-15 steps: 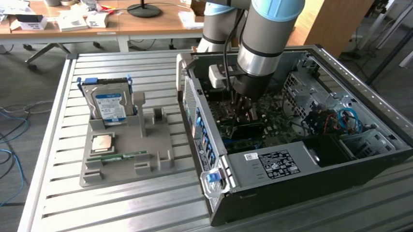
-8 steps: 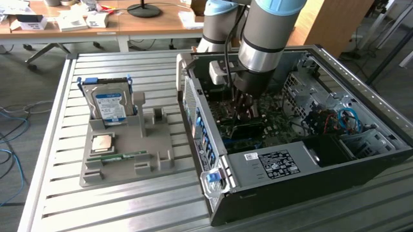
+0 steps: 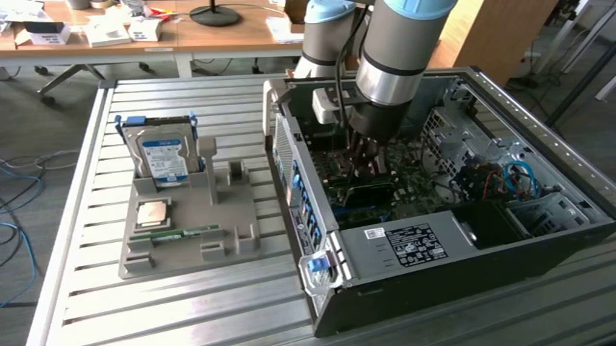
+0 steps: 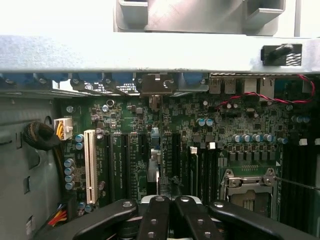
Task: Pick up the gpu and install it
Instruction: 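Press down on the gpu until it lock into place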
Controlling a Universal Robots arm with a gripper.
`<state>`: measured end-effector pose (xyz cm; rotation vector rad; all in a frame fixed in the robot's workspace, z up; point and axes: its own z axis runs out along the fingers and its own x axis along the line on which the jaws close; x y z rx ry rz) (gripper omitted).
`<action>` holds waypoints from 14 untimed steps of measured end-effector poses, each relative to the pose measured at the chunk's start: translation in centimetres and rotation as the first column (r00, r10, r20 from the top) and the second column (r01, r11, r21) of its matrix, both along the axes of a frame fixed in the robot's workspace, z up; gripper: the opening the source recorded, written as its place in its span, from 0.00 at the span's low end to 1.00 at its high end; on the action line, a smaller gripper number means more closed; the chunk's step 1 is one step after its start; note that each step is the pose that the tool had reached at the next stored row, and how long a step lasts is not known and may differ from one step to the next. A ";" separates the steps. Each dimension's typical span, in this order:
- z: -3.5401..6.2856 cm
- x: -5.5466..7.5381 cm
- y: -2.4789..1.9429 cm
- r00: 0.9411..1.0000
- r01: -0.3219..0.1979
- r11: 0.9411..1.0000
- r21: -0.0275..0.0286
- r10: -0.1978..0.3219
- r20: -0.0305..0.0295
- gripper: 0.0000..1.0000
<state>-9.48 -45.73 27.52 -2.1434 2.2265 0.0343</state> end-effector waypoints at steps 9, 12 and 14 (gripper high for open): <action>0.59 0.0 0.00 1.000 0.000 1.000 0.000 0.000 -0.014 0.11; 0.60 0.0 0.00 1.000 0.000 1.000 0.000 0.000 -0.014 0.11; 0.62 -0.3 -0.01 1.000 0.000 1.000 0.000 0.000 -0.014 0.11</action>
